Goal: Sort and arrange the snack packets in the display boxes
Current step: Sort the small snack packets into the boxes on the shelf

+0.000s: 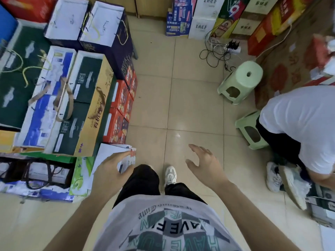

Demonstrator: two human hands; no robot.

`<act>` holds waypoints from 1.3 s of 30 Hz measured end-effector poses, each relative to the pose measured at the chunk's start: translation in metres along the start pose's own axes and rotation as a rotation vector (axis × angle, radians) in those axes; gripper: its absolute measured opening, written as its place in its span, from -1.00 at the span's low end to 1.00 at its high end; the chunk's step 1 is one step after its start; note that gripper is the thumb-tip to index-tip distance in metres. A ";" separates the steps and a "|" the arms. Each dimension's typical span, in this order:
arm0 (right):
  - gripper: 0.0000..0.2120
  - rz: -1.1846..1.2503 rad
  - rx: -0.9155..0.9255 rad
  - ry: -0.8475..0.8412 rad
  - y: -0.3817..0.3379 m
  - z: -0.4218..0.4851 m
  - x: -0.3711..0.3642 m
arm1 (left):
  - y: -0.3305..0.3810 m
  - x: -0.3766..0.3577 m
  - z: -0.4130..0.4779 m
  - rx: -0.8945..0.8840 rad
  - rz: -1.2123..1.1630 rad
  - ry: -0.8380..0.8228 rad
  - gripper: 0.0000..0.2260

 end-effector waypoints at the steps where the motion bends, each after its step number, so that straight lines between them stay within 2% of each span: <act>1: -0.48 -0.010 0.007 0.005 -0.005 0.018 0.007 | 0.001 0.004 0.012 0.005 -0.011 -0.004 -0.62; 7: -0.49 0.018 -0.014 0.022 -0.038 0.119 0.038 | 0.004 0.031 0.112 -0.007 -0.005 -0.008 -0.66; 12: -0.50 0.046 -0.088 -0.007 -0.055 0.183 0.056 | 0.023 0.059 0.215 -0.055 0.093 -0.054 -0.60; 22: -0.50 0.108 -0.226 -0.037 -0.036 0.303 0.124 | 0.092 0.084 0.414 -0.133 0.072 -0.035 -0.60; 31: -0.51 0.084 -0.079 -0.026 -0.044 0.495 0.228 | 0.159 0.081 0.543 -0.025 0.158 -0.006 -0.63; 39: -0.50 0.034 0.005 -0.052 -0.094 0.657 0.307 | 0.164 0.101 0.660 0.159 0.035 0.006 -0.66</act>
Point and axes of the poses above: each hand's wrist, its own z-axis towards the middle knuckle, its own x-axis out of the back of the hand, y = z × x, the point moved 4 cm from there along z, towards the middle knuckle, and after that the axes turned 1 degree about z, right-handed, at the moved point
